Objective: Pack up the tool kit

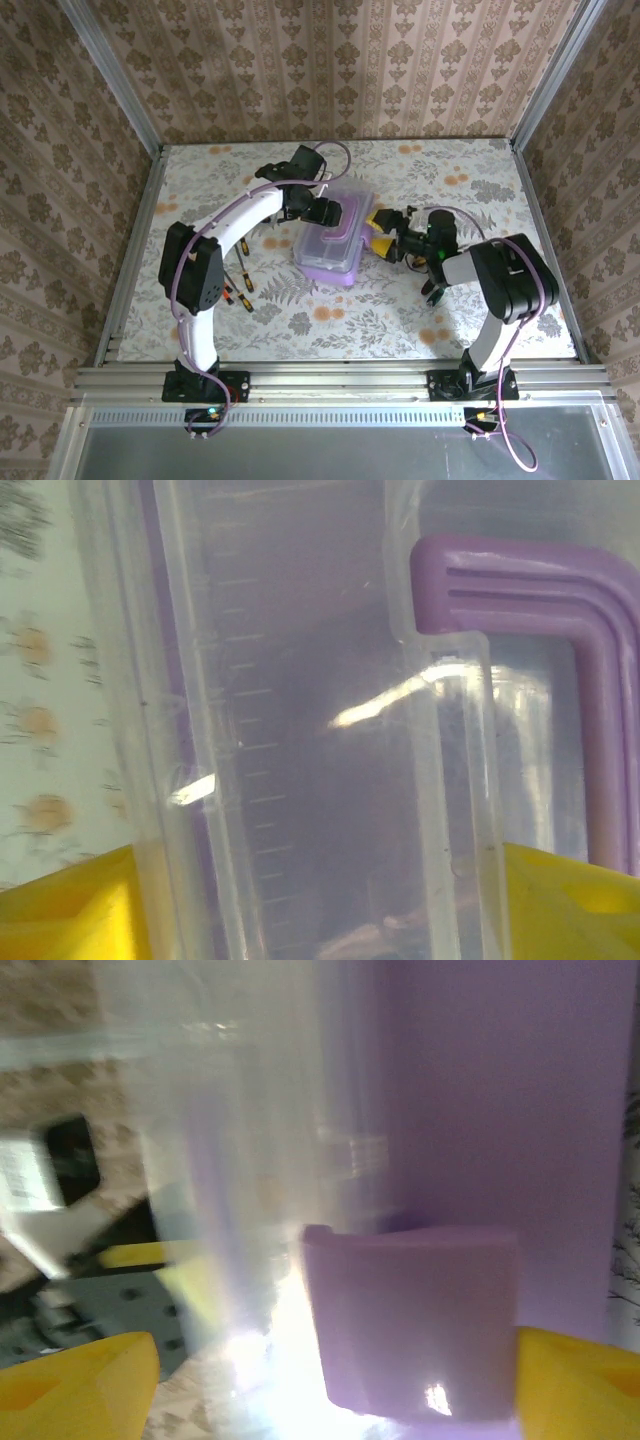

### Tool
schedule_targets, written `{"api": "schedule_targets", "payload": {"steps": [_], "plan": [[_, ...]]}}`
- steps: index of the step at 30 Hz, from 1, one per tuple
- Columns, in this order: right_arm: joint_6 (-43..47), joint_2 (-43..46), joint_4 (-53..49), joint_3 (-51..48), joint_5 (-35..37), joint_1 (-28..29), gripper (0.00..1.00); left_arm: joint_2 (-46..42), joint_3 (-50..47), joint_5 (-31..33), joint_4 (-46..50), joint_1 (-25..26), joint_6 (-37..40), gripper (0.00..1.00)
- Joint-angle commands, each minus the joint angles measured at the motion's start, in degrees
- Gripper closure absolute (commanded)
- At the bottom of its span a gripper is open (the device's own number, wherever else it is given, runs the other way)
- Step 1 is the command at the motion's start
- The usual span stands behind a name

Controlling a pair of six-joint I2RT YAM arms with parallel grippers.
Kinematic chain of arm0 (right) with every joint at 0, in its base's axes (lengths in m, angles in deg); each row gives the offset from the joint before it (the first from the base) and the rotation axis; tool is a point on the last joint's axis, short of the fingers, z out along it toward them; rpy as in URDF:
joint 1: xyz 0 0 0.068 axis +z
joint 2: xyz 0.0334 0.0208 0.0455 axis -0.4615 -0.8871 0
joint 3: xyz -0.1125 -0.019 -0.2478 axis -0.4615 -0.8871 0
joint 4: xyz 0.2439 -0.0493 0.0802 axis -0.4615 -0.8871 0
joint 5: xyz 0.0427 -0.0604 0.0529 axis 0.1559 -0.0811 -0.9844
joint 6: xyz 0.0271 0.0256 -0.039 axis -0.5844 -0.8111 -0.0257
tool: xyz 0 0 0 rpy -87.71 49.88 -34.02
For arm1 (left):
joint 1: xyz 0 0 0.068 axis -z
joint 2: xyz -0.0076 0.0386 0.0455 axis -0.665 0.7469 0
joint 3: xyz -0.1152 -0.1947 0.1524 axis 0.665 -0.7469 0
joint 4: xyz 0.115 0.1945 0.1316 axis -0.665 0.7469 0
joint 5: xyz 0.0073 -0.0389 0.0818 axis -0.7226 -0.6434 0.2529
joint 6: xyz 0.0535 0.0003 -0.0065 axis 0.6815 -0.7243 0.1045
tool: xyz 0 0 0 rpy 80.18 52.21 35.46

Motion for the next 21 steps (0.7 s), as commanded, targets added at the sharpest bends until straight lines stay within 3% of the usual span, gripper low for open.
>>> {"api": "schedule_targets", "payload": {"steps": [1, 7, 17, 21], "plan": [[-2.0, 9.9, 15.3, 2.2, -4.1, -1.0, 0.12, 7.8, -4.4, 15.0, 8.4, -0.5, 1.6, 0.34], [1.1, 10.1, 10.0, -1.1, -5.0, -3.5, 0.15, 7.5, -3.9, 15.3, 8.7, -0.3, 1.6, 0.34], [31.3, 28.2, -40.1, 0.3, 3.1, -3.2, 0.13, 5.2, -2.9, 6.8, 8.5, 0.8, 1.3, 0.38], [34.7, 29.3, -45.6, 0.3, 4.8, -3.2, 0.13, 3.1, -3.4, -0.2, 6.7, 1.2, -0.7, 0.42]]}}
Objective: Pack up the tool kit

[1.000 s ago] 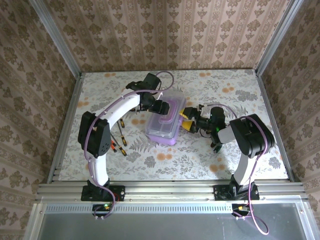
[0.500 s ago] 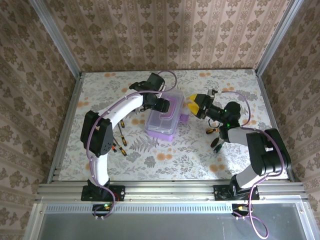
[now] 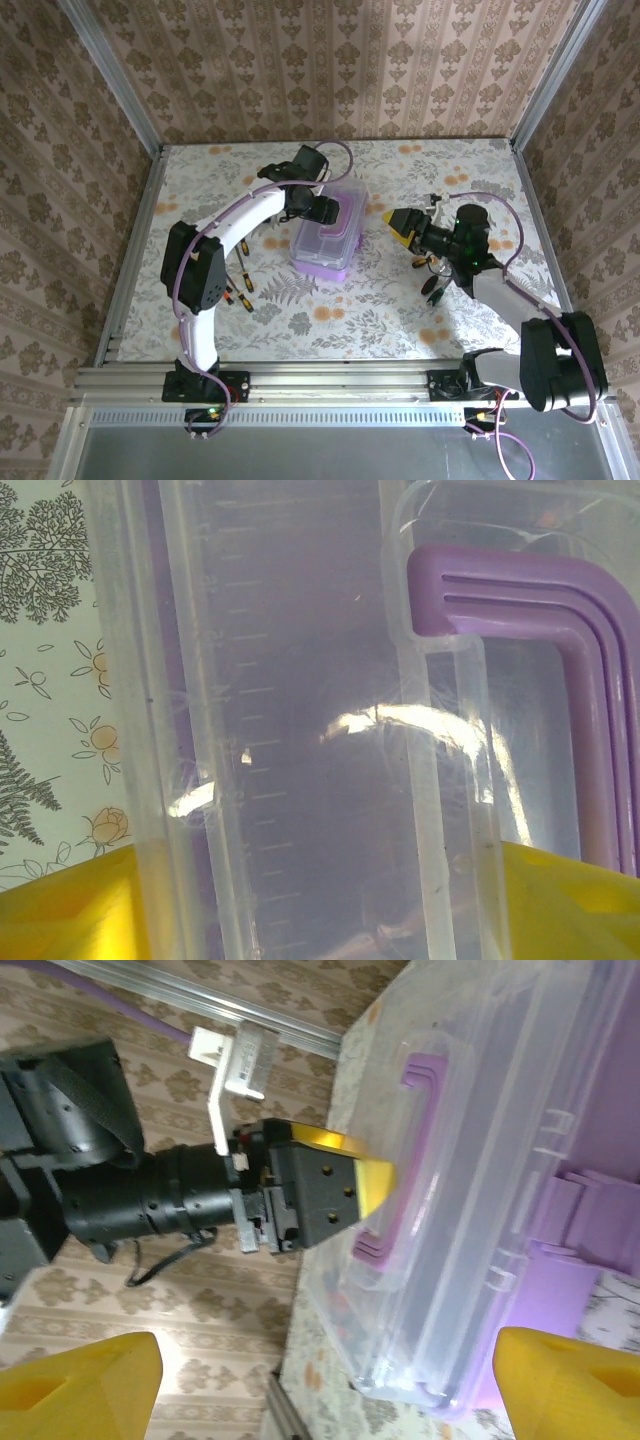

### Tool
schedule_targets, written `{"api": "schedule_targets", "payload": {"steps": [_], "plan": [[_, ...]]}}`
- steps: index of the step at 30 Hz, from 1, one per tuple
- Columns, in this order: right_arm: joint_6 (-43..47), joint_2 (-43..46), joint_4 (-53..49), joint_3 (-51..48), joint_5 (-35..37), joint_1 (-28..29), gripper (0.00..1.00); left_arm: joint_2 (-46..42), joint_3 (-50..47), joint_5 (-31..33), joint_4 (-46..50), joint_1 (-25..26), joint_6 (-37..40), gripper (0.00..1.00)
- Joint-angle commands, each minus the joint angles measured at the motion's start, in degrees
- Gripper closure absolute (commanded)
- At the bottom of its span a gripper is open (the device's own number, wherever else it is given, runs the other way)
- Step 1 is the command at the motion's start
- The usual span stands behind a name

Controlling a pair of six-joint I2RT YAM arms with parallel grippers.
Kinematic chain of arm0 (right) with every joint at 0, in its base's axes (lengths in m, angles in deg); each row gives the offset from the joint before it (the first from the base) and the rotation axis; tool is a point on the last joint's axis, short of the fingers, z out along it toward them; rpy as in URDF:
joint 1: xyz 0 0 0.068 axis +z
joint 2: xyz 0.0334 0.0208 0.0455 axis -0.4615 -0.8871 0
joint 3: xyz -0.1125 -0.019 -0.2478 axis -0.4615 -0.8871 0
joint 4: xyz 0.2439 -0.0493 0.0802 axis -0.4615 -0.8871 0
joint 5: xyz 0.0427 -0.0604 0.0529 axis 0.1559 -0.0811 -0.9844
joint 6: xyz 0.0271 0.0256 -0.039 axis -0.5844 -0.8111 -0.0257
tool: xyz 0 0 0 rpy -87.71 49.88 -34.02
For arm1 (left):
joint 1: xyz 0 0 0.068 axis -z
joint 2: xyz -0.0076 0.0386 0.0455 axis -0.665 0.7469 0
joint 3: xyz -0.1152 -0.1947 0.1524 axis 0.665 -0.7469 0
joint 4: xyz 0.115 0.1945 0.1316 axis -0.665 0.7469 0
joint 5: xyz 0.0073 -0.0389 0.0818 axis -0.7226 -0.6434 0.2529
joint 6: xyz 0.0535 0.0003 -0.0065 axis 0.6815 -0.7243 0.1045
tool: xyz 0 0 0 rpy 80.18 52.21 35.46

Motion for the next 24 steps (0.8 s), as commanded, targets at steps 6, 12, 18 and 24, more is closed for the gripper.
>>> {"api": "schedule_targets", "payload": {"steps": [6, 12, 18, 24], "plan": [[8.5, -1.3, -16.1, 1.8, 5.1, 0.1, 0.13, 0.3, -3.1, -10.2, 4.3, 1.2, -5.7, 0.43], [9.2, -2.4, -19.4, 4.0, 7.2, 0.2, 0.13, 0.5, 1.3, -10.7, 5.9, 1.4, -6.8, 0.46], [9.4, -4.5, -20.2, 6.1, 7.8, 1.3, 0.13, -1.5, -2.6, -14.0, 1.9, 1.2, -7.2, 0.48], [9.1, -7.3, -19.7, 8.1, 9.0, 4.1, 0.13, -3.8, -6.4, -19.5, -2.8, 0.1, -9.1, 0.49]]}}
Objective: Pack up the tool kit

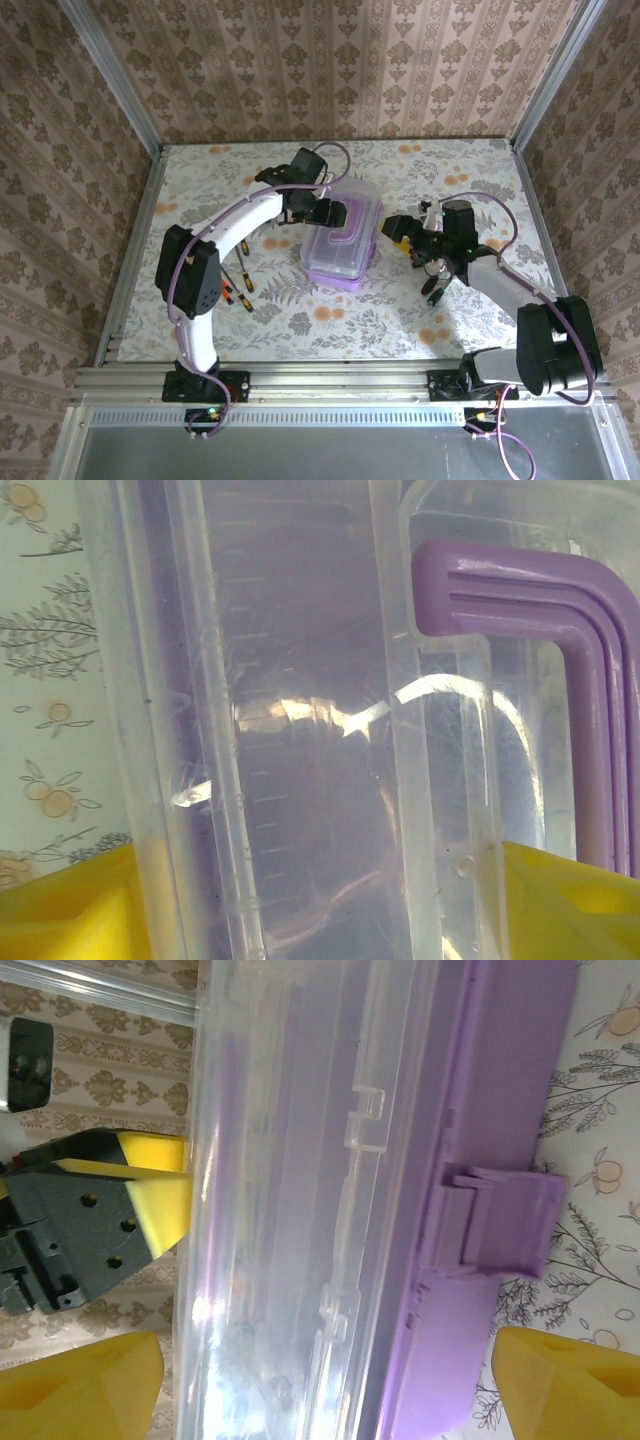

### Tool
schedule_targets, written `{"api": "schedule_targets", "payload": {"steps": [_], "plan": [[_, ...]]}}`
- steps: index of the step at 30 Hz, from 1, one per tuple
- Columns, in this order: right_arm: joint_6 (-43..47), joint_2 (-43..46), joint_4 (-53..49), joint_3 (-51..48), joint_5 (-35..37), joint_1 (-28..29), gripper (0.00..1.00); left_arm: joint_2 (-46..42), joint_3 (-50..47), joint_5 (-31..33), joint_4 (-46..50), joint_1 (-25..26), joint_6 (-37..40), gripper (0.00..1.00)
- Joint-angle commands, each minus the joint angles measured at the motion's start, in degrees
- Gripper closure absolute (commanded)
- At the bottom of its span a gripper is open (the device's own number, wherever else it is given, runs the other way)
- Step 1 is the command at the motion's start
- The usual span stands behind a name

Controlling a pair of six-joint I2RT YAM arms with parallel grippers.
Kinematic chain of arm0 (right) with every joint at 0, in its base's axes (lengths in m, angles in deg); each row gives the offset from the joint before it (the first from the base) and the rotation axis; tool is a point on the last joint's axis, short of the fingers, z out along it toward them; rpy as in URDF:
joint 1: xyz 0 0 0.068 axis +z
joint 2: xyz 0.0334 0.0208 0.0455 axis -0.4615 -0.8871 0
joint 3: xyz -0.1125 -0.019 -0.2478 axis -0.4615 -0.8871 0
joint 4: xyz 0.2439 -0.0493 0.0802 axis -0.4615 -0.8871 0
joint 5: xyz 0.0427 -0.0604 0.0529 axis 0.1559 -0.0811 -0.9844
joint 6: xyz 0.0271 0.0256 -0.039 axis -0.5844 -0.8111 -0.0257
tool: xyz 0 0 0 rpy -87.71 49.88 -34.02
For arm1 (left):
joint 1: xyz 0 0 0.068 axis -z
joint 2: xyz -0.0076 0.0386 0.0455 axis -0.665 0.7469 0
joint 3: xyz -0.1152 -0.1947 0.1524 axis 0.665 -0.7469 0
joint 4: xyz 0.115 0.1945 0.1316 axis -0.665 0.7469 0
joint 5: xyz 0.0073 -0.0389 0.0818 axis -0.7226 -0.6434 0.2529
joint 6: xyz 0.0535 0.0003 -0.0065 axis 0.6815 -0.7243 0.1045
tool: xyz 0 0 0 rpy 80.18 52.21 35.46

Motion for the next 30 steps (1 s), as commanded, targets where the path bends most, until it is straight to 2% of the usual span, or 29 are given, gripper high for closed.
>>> {"api": "schedule_targets", "payload": {"steps": [1, 7, 18, 30], "plan": [[0.3, -2.0, -0.5, 2.2, 1.7, 1.9, 0.13, -1.2, -3.2, -8.6, -0.7, -0.5, -3.1, 0.49], [-2.4, -5.2, 4.1, 2.8, 0.6, 3.8, 0.14, -3.7, -5.8, -10.9, -4.6, -2.2, -4.3, 0.49], [-3.3, -1.9, 4.1, 3.5, 0.3, 4.5, 0.15, -4.6, -8.5, -17.5, -10.6, -3.5, -5.4, 0.49], [-4.4, -1.4, 4.5, 5.8, 0.2, 6.3, 0.16, -5.7, -10.1, -18.0, -13.0, -4.4, -6.6, 0.48]]}}
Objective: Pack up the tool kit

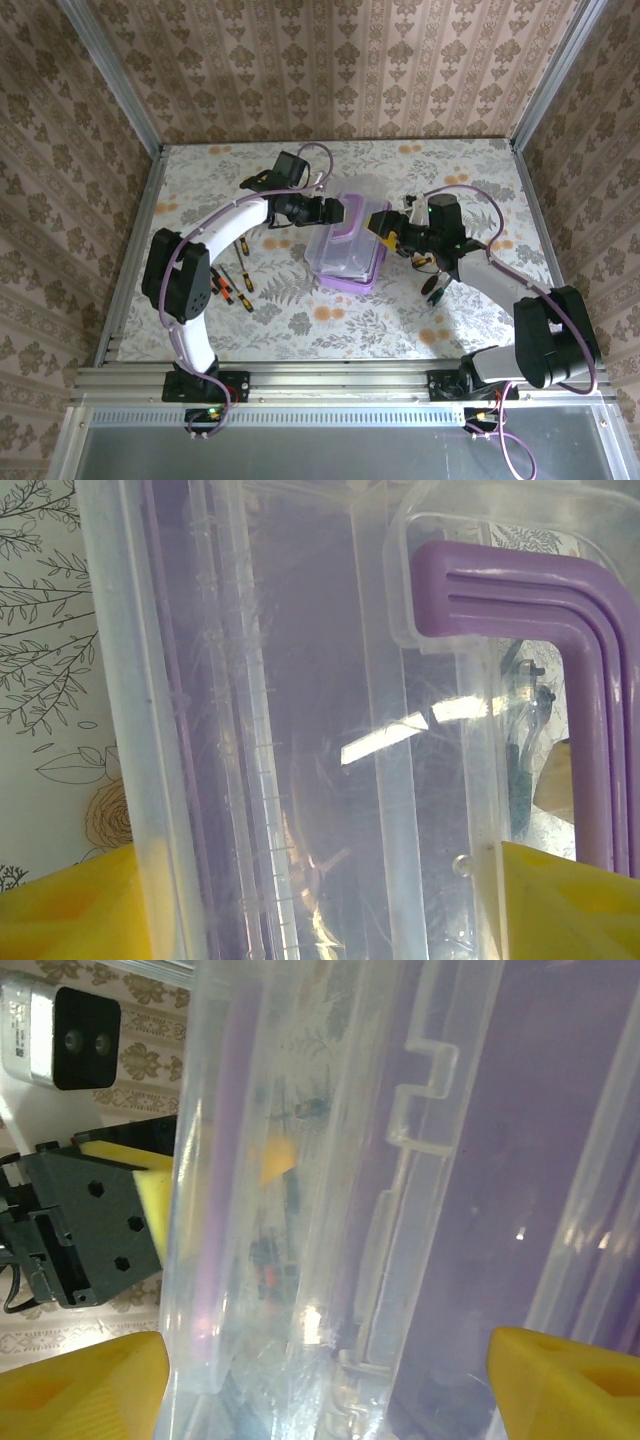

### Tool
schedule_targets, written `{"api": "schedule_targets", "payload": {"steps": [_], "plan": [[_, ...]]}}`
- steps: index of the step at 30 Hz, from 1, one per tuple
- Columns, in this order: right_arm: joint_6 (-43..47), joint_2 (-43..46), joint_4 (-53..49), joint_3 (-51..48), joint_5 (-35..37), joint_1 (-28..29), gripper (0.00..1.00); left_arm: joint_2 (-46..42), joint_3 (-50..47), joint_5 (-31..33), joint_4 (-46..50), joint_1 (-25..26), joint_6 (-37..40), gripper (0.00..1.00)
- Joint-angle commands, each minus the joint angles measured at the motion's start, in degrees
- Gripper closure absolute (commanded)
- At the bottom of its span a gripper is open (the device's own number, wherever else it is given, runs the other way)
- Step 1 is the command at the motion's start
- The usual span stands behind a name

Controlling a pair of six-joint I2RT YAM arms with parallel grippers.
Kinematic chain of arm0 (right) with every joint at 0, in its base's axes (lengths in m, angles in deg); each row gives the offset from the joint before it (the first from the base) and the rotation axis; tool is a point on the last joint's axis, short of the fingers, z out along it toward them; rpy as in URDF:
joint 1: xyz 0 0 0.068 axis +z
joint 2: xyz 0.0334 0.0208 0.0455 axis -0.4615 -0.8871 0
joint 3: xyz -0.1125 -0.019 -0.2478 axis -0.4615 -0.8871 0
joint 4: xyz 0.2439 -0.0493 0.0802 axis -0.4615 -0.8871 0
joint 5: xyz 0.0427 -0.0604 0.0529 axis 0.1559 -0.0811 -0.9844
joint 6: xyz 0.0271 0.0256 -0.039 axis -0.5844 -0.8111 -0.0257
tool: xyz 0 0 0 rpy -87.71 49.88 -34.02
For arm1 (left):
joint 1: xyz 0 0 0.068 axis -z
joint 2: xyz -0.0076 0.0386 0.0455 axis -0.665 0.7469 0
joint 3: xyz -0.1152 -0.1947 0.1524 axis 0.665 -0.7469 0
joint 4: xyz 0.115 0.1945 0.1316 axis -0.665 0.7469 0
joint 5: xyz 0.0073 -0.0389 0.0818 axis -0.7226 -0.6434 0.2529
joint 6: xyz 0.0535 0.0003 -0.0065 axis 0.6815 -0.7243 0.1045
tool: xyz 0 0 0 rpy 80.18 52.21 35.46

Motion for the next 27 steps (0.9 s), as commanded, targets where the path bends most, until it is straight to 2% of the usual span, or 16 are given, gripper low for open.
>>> {"api": "schedule_targets", "payload": {"steps": [1, 11, 16, 19, 20, 27], "plan": [[-1.5, 0.5, 1.5, 2.7, -0.3, 1.3, 0.16, -1.7, -1.0, -3.3, -1.2, -0.2, -1.6, 0.48], [-3.6, -3.4, 4.7, 5.6, -0.9, 4.2, 0.16, -1.7, -0.4, -5.0, -0.6, -0.5, -1.4, 0.41], [-4.8, -3.7, 6.4, 5.1, -1.2, 4.3, 0.17, -3.0, 0.3, -6.0, -0.1, -0.5, -0.3, 0.24], [-4.9, -3.2, 6.4, 5.3, -1.0, 4.3, 0.17, -4.4, 0.5, -5.1, 0.6, -0.8, 0.5, 0.09], [-4.9, -3.0, 6.2, 5.4, -1.0, 4.3, 0.17, -4.9, 0.5, -4.6, 0.8, -1.0, 0.6, 0.01], [-4.5, -2.6, 4.8, 6.7, -1.1, 4.4, 0.17, -7.8, 0.1, -3.4, 1.2, -4.8, 0.4, 0.00]]}}
